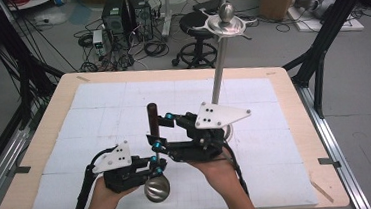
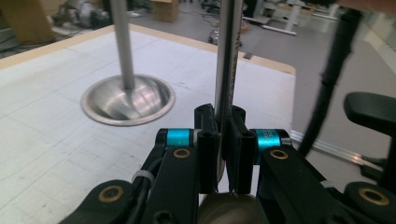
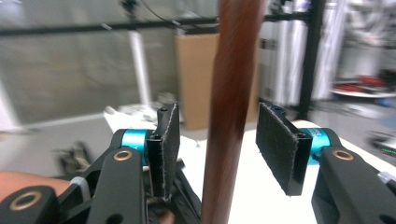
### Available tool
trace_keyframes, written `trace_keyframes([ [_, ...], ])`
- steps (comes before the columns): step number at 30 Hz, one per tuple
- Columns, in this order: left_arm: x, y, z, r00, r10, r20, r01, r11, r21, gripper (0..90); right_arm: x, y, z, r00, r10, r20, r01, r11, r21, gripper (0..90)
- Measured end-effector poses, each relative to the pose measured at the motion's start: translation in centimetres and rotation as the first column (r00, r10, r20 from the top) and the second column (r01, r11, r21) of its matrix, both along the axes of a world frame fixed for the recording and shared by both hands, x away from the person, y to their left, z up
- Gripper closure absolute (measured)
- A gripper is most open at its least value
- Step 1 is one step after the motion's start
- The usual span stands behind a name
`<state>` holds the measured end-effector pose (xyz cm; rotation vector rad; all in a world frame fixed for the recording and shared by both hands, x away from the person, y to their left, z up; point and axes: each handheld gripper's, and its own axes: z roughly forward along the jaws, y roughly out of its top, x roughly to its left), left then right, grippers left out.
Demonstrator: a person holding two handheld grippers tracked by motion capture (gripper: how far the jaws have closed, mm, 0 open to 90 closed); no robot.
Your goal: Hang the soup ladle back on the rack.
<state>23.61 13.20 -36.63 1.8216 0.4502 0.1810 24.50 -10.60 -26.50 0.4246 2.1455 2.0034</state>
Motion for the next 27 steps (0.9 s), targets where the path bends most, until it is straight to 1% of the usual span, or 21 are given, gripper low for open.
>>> trace_keyframes([
  [2, 0.0, 0.0, 0.2, 0.9995, 0.029, 0.012, -0.029, 0.9995, 0.012, 83.9, -0.3, 0.4, -0.2, 0.9988, -0.048, 0.005, 0.048, 0.999, -0.020, 49.8],
  [3, 0.0, -0.1, 0.2, 0.9990, 0.041, 0.016, -0.041, 0.9991, 0.012, 83.8, -0.4, 0.6, -0.3, 0.9980, -0.063, 0.002, 0.063, 0.998, -0.029, 50.2],
  [5, -0.1, -0.1, 0.3, 0.9983, 0.054, 0.021, -0.055, 0.9984, 0.016, 83.9, -0.4, 0.8, -0.5, 0.9970, -0.077, -0.007, 0.077, 0.996, -0.037, 51.5],
  [7, -0.1, -0.2, 0.4, 0.9976, 0.066, 0.023, -0.066, 0.9976, 0.017, 83.8, -0.3, 1.0, -0.8, 0.9950, -0.098, -0.017, 0.098, 0.994, -0.043, 54.8],
  [9, -0.1, -0.4, 0.5, 0.9973, 0.073, 0.012, -0.073, 0.9971, 0.024, 83.8, -0.3, 1.1, -0.9, 0.9944, -0.105, -0.011, 0.105, 0.993, -0.047, 61.3],
  [10, -0.1, -0.5, 0.5, 0.9972, 0.074, 0.006, -0.074, 0.9968, 0.031, 83.8, -0.4, 1.1, -0.9, 0.9938, -0.110, -0.011, 0.110, 0.993, -0.047, 62.6],
  [11, -0.1, -0.5, 0.5, 0.9972, 0.074, 0.010, -0.074, 0.9966, 0.038, 83.8, -0.4, 1.0, -0.9, 0.9928, -0.120, -0.010, 0.119, 0.992, -0.045, 66.0],
  [13, -0.2, -0.6, 0.4, 0.9973, 0.072, 0.012, -0.073, 0.9966, 0.038, 83.8, -0.4, 0.9, -0.9, 0.9929, -0.119, -0.007, 0.119, 0.992, -0.043, 70.5],
  [16, -0.2, -0.8, 0.3, 0.9980, 0.062, 0.010, -0.062, 0.9977, 0.027, 83.7, -0.4, 0.7, -0.8, 0.9936, -0.112, -0.017, 0.111, 0.993, -0.039, 71.9],
  [17, -0.1, -0.9, 0.3, 0.9986, 0.053, 0.006, -0.053, 0.9983, 0.023, 83.6, -0.4, 0.7, -0.8, 0.9946, -0.101, -0.024, 0.100, 0.994, -0.036, 72.4],
  [18, 0.0, -0.9, 0.3, 0.9994, 0.036, -0.001, -0.036, 0.9991, 0.021, 83.3, -0.4, 0.6, -0.8, 0.9957, -0.088, -0.027, 0.087, 0.996, -0.035, 72.7],
  [19, 0.1, -0.9, 0.2, 0.9998, 0.011, -0.015, -0.011, 0.9999, 0.008, 82.1, -0.4, 0.6, -0.8, 0.9965, -0.079, -0.028, 0.078, 0.996, -0.036, 72.8],
  [20, 0.2, -0.8, 0.2, 0.9998, -0.002, -0.019, 0.002, 1.0000, -0.003, 75.2, -0.3, 0.5, -0.8, 0.9970, -0.072, -0.028, 0.071, 0.997, -0.035, 72.9],
  [21, 0.2, -0.7, 0.2, 0.9997, -0.008, -0.022, 0.008, 1.0000, -0.004, 67.1, -0.3, 0.3, -0.8, 0.9971, -0.070, -0.030, 0.069, 0.997, -0.034, 73.0],
  [23, 0.3, -0.3, 0.2, 0.9999, -0.007, -0.012, 0.007, 0.9999, -0.011, 59.9, -0.1, -0.3, -0.6, 0.9970, -0.075, -0.020, 0.074, 0.997, -0.032, 73.0],
  [25, 0.4, 0.1, 0.1, 1.0000, 0.000, -0.009, 0.000, 0.9996, -0.030, 51.6, 0.1, -1.0, -0.5, 0.9968, -0.076, -0.025, 0.075, 0.997, -0.017, 73.1],
  [26, 0.5, 0.6, 0.0, 1.0000, -0.006, -0.007, 0.006, 0.9987, -0.050, 48.4, 0.3, -1.4, -0.4, 0.9970, -0.073, -0.026, 0.073, 0.997, -0.010, 73.1],
  [27, 0.5, 0.8, 0.0, 1.0000, -0.008, 0.000, 0.008, 0.9983, -0.058, 46.4, 0.5, -1.9, -0.2, 0.9969, -0.072, -0.033, 0.072, 0.997, 0.001, 73.0],
])
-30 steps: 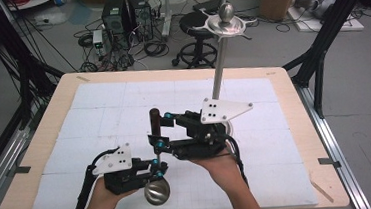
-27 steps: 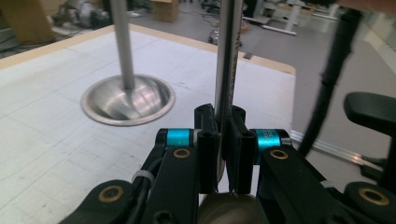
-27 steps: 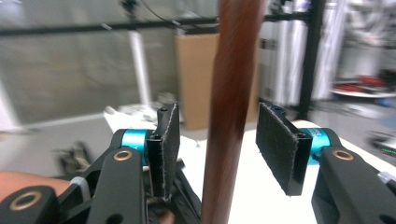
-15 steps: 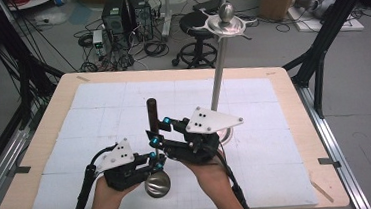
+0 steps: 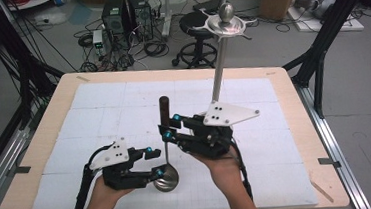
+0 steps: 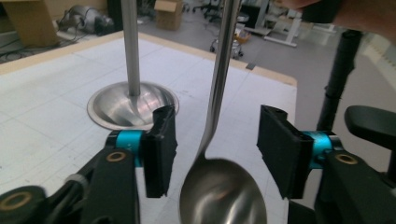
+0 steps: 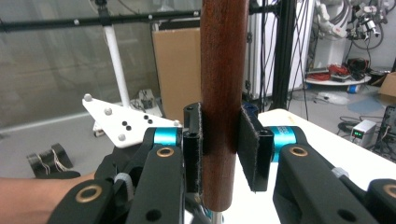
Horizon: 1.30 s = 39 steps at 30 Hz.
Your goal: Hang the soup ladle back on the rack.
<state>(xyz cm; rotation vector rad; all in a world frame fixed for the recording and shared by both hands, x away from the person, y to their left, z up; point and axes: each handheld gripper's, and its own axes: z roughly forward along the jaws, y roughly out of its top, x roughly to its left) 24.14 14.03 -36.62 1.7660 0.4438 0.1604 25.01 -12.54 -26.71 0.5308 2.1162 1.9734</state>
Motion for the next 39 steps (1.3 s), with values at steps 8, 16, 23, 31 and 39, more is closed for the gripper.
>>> trace_keyframes([
  [8, 0.6, 2.9, -0.3, 0.9937, 0.111, 0.020, -0.110, 0.9929, -0.046, 20.9, 1.9, -3.5, 1.4, 1.0000, -0.008, -0.002, 0.008, 1.000, 0.026, 73.0],
  [16, 1.2, 5.1, -1.1, 0.9834, 0.177, 0.041, -0.174, 0.9828, -0.062, 17.4, 4.4, -5.9, 2.9, 0.9999, -0.016, -0.005, 0.016, 0.999, 0.033, 73.0],
  [23, 1.5, 6.2, -1.4, 0.9728, 0.214, 0.087, -0.207, 0.9745, -0.087, 17.3, 5.9, -7.1, 5.1, 0.9995, -0.030, 0.009, 0.030, 0.999, 0.027, 73.0],
  [31, 1.6, 6.8, -1.8, 0.9725, 0.226, 0.056, -0.221, 0.9709, -0.093, 17.3, 6.8, -8.1, 6.4, 0.9985, -0.053, 0.011, 0.053, 0.998, 0.043, 73.0],
  [39, 1.6, 7.0, -1.8, 0.9745, 0.219, 0.050, -0.213, 0.9716, -0.104, 17.5, 7.7, -8.8, 6.2, 0.9968, -0.077, -0.022, 0.078, 0.996, 0.036, 73.0],
])
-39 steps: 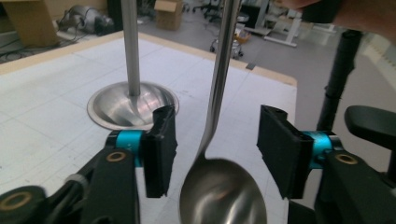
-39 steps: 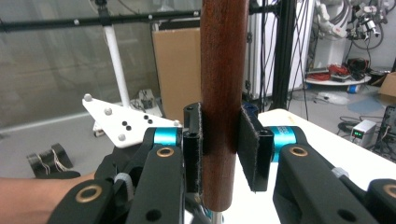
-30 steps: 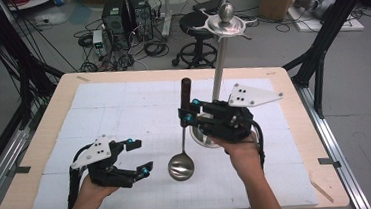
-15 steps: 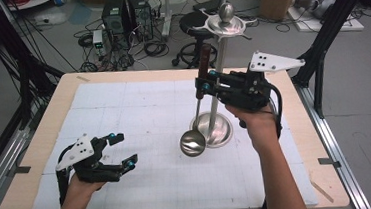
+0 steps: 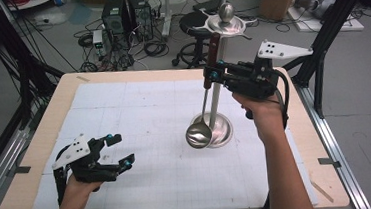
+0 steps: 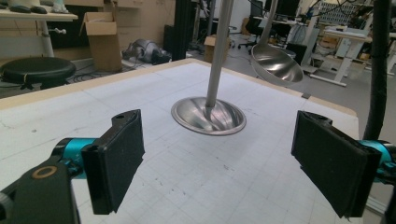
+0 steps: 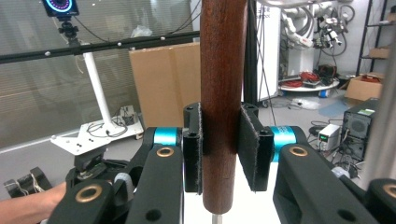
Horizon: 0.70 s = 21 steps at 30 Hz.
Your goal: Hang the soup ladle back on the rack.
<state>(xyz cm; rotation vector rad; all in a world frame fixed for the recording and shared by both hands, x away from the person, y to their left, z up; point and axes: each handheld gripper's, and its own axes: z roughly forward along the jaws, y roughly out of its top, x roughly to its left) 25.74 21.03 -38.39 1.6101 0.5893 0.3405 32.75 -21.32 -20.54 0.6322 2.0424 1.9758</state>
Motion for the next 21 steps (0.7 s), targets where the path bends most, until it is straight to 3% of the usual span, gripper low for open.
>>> trace_keyframes([
  [21, 0.03, 0.17, -0.14, 0.9999, -0.008, -0.007, 0.008, 1.0000, -0.003, 17.8, 0.06, -0.70, -0.08, 0.9999, -0.001, -0.015, 0.001, 1.000, 0.000, 73.0],
])
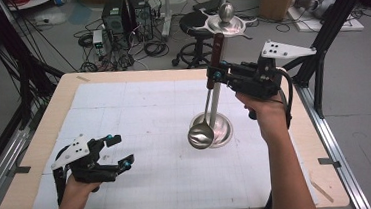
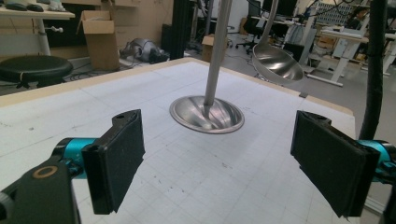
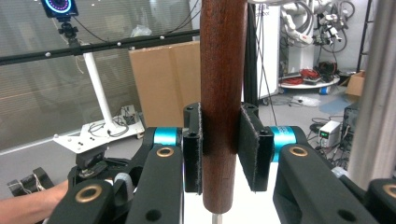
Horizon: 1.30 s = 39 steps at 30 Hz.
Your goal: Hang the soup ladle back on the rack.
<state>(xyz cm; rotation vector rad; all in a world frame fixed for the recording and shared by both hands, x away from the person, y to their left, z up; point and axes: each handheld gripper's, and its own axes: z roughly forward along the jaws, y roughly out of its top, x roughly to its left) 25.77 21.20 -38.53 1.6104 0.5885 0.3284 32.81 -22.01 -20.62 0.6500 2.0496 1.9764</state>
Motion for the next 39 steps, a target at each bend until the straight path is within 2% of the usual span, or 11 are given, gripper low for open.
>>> trace_keyframes([
  [11, 0.0, 0.2, -0.2, 0.9999, 0.004, -0.013, -0.004, 0.9999, -0.014, 17.8, 1.1, -0.3, -0.5, 0.9989, -0.039, -0.026, 0.039, 0.999, -0.010, 72.9],
  [15, -0.1, 0.4, -0.2, 0.9999, 0.005, -0.013, -0.005, 0.9999, -0.015, 17.8, 0.9, -0.5, -0.8, 0.9989, -0.044, -0.019, 0.044, 0.999, 0.007, 71.8],
  [16, -0.1, 0.4, -0.2, 0.9999, 0.005, -0.013, -0.005, 0.9999, -0.015, 17.8, 0.8, -0.5, -0.9, 0.9986, -0.049, -0.022, 0.049, 0.999, 0.016, 69.4],
  [18, -0.1, 0.5, -0.2, 0.9999, 0.007, -0.014, -0.008, 0.9997, -0.022, 17.8, 0.4, -0.8, -1.2, 0.9961, -0.085, -0.021, 0.086, 0.996, 0.023, 57.2],
  [21, 0.0, 0.7, -0.3, 0.9997, 0.018, -0.015, -0.018, 0.9993, -0.031, 17.8, -0.4, -1.2, -1.6, 0.9909, -0.134, -0.012, 0.134, 0.991, 0.002, 50.4],
  [24, 0.1, 1.0, -0.5, 0.9992, 0.034, -0.024, -0.034, 0.9987, -0.038, 17.8, -1.6, -1.9, -2.8, 0.9805, -0.197, 0.000, 0.196, 0.980, -0.034, 41.2],
  [26, 0.2, 1.1, -0.7, 0.9987, 0.045, -0.025, -0.046, 0.9983, -0.035, 17.8, -2.3, -2.3, -3.9, 0.9697, -0.244, 0.016, 0.244, 0.967, -0.069, 34.3],
  [30, 0.3, 1.4, -1.0, 0.9971, 0.067, -0.037, -0.068, 0.9973, -0.028, 17.7, -4.2, -3.1, -6.8, 0.9341, -0.354, 0.045, 0.356, 0.917, -0.181, 22.9],
  [33, 0.4, 1.6, -1.2, 0.9956, 0.083, -0.042, -0.085, 0.9959, -0.031, 17.7, -5.6, -3.7, -9.1, 0.9168, -0.397, 0.039, 0.396, 0.894, -0.211, 20.5],
  [34, 0.4, 1.7, -1.2, 0.9953, 0.087, -0.043, -0.088, 0.9957, -0.028, 17.7, -6.3, -4.0, -10.3, 0.9094, -0.414, 0.040, 0.412, 0.883, -0.227, 20.1],
  [39, 0.6, 1.8, -1.3, 0.9940, 0.098, -0.048, -0.100, 0.9945, -0.032, 17.7, -8.4, -4.8, -14.2, 0.8939, -0.448, 0.016, 0.438, 0.864, -0.249, 19.8],
])
